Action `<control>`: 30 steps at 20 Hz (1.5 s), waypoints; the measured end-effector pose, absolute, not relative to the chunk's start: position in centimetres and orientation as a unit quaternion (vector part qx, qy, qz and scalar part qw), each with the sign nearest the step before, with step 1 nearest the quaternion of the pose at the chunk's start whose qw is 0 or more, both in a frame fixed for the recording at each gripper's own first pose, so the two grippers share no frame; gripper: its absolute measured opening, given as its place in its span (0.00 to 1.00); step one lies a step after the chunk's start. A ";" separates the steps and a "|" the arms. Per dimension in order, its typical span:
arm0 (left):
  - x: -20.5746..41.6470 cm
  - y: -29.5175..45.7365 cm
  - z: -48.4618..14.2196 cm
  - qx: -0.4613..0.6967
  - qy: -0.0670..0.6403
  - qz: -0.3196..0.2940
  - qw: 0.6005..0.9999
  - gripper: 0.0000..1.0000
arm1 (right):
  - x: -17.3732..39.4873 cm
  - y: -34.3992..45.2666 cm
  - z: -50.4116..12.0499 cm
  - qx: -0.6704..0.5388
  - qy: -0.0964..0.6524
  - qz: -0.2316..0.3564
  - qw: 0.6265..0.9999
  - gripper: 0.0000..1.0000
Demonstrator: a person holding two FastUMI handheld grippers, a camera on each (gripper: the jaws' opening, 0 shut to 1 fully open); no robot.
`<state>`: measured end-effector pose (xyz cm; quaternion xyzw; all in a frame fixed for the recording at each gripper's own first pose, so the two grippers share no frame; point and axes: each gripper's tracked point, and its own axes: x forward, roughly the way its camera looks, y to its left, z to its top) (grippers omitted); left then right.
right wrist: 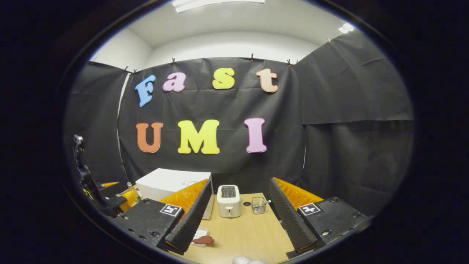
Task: Open the microwave oven with the left hand, put the food in, and close the microwave oven.
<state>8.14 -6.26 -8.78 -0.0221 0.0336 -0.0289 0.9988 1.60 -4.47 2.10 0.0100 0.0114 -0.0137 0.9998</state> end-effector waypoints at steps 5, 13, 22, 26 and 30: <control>13.5 -10.4 -15.0 -0.042 0.060 -0.050 0.996 0.92 | 1.5 -7.2 2.1 -0.028 0.025 -0.051 0.998 1.00; 23.0 -13.7 -24.1 -0.024 0.118 -0.041 0.992 0.93 | 2.1 -10.6 0.0 -0.032 0.060 -0.097 0.993 1.00; 26.7 -14.2 -26.4 0.006 0.129 -0.033 0.991 0.62 | 3.3 -12.2 -1.7 -0.031 0.088 -0.117 0.989 1.00; 26.4 -14.1 -27.0 -0.028 0.145 -0.040 0.988 0.29 | 3.7 -12.3 -1.4 -0.039 0.085 -0.117 0.989 0.99; 26.3 -13.9 -27.0 -0.017 0.143 -0.034 0.989 0.14 | 3.9 -12.2 -1.8 -0.039 0.088 -0.110 0.989 0.91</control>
